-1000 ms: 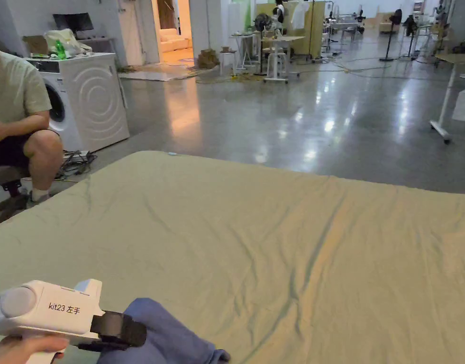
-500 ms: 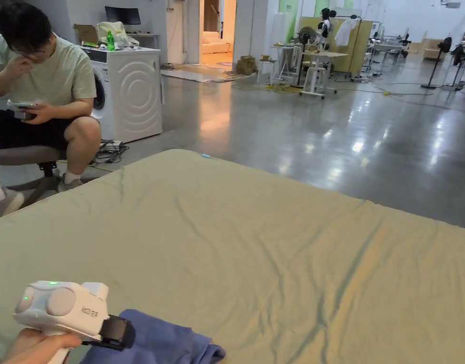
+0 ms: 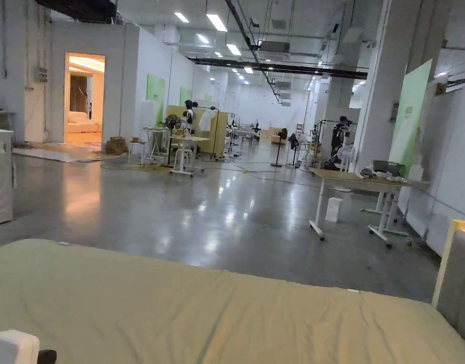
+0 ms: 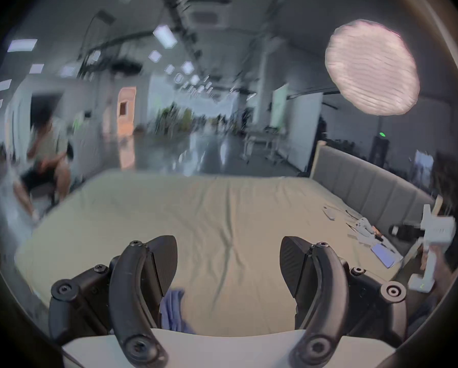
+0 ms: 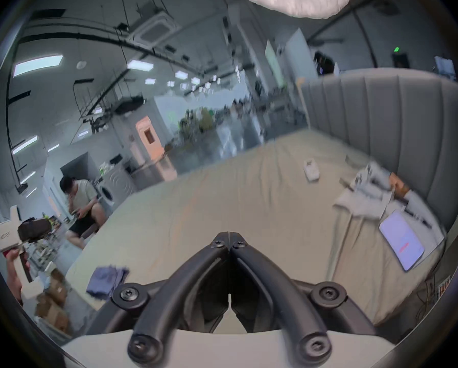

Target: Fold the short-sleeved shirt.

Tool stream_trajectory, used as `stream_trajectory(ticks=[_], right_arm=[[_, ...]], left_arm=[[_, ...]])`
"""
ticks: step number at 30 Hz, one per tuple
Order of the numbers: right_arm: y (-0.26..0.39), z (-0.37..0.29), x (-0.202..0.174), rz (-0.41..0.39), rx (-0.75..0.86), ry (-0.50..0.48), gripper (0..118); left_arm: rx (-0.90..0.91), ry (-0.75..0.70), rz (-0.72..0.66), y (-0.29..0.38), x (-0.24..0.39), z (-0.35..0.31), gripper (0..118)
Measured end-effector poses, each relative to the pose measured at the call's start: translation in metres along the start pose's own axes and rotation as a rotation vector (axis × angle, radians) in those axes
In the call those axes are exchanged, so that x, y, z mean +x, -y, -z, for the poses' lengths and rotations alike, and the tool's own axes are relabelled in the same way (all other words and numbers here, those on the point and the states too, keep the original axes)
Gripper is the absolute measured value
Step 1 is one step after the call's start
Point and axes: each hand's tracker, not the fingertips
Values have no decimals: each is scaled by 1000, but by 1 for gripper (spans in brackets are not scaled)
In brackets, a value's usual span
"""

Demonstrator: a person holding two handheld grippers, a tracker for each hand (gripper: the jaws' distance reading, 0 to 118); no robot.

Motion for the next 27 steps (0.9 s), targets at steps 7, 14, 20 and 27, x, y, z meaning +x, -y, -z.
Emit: stream_trajectory(ticks=[7,14,20,27], right_arm=[[-16,-50,-38,-396,229,70,0],[-5,-83,-53,-505,333,111,0],[-6,-86,-45,-404,319,84,0],[-4,-82,-45,-397,295,65,0]], left_arm=[[77,-151,249,18,107,-12,16],[242,-289,195,26,125,-61,3],[198,-256,64,25,110,-67,3],[180,-217,88,26,120,-63,3]])
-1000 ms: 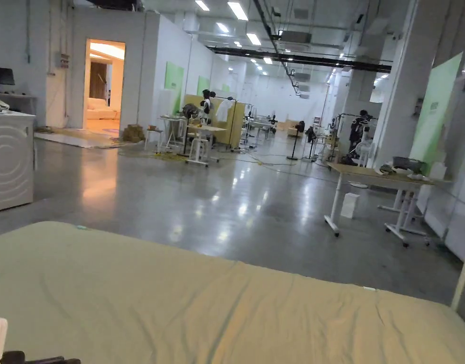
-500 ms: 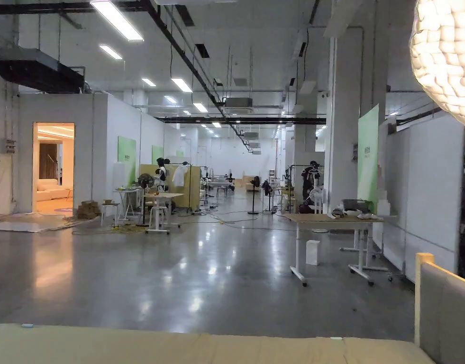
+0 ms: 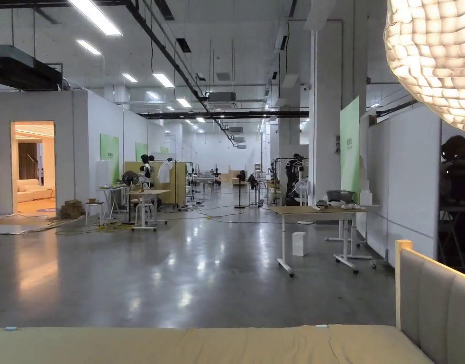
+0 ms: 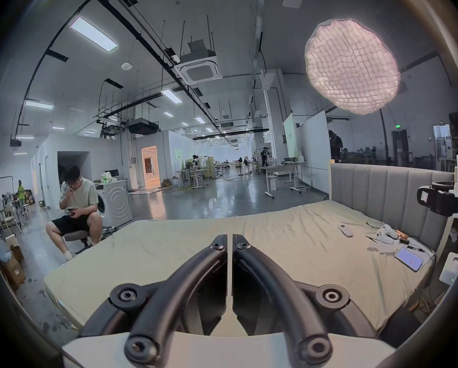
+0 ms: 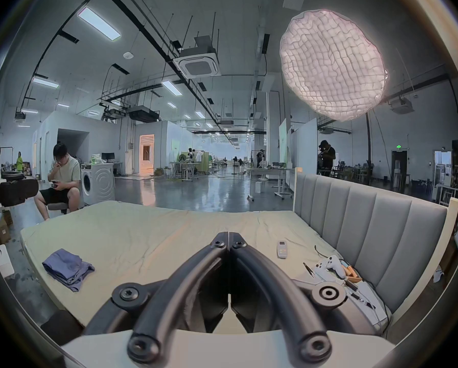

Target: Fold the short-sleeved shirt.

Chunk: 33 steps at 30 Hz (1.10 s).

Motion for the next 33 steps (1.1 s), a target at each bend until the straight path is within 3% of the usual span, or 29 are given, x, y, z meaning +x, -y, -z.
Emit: stream_trajectory(ticks=[6,7,8,11,15,17,20,23,25,33], right_arm=[[-1,3,-2,-18,-18,-16,2],[-1,3,-3,-17,-21,-18,11],[-2,3,-4,-12,-23,-20,22],[-1,4,-5,44,-43,-47,49],[-1,2,-11,15,-6,-33,94],[-1,0,-12,9,-13,-40,104],[-2,-1,-14,4,5,-45,107],[-2,-3,-17,5,31,-48,118],[-5,-5,-21,-30,70,-23,118],[1,-7,-24,-37,41,-49,118]], left_arm=[[10,27,-41,2,2,1,5],[8,19,-25,2,2,1,10],[7,18,-17,2,3,1,20],[15,35,-28,0,3,0,67],[39,44,-64,-3,4,-3,96],[48,41,-62,-6,4,-4,117],[88,31,-63,-9,5,-8,118],[84,33,-110,-11,8,-10,118],[92,51,-117,-10,8,-11,118],[80,76,-86,-9,15,-9,118]])
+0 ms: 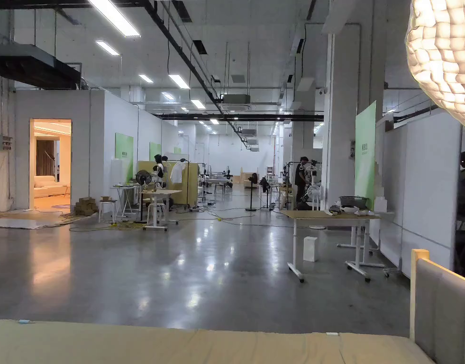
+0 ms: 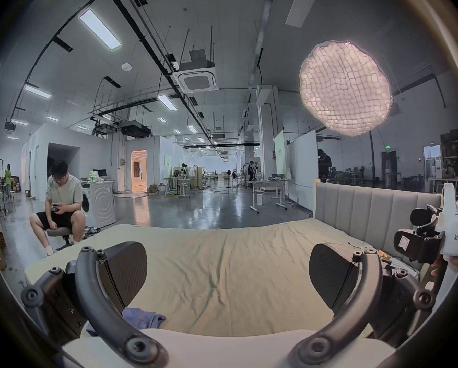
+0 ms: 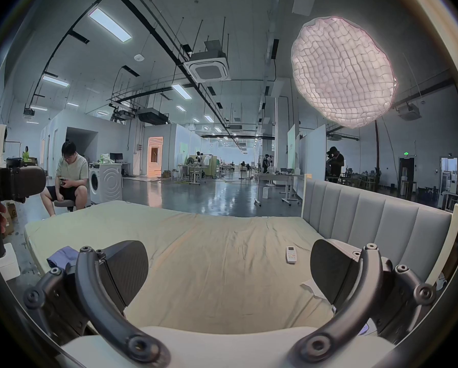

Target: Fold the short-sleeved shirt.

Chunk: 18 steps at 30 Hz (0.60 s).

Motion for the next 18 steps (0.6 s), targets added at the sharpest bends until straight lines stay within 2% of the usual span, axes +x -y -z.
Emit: stream_trajectory(ticks=[18], right_arm=[[-2,-2,0,5,-7,7,118]], left_arm=[[-25,7,23,5,4,1,118]])
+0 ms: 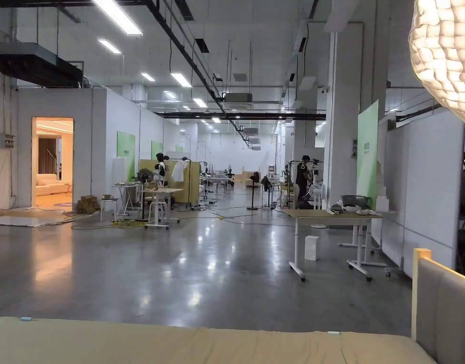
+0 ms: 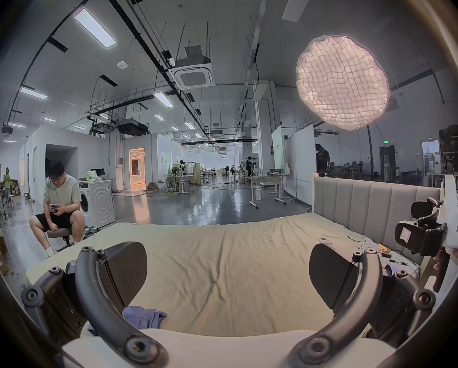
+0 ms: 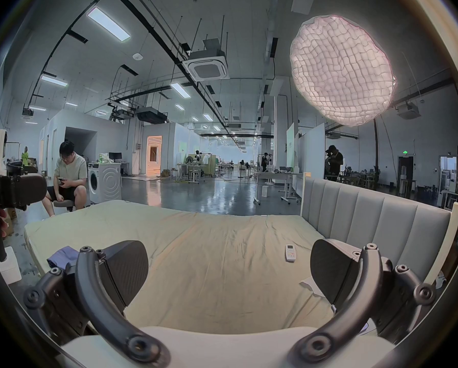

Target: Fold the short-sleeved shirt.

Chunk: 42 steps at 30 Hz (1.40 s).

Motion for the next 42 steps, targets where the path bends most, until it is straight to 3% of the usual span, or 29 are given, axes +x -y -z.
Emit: stream_trajectory(ticks=[37,41,42], right_arm=[[0,1,0,30,-9,-5,118],[-3,5,0,43,-21,9,118],[-5,7,0,80,-42,-3,118]], left_arm=[[-9,-1,6,-1,-1,-3,118],[-16,-3,3,-1,-3,-3,118],[-16,-3,2,-1,-3,-2,118]])
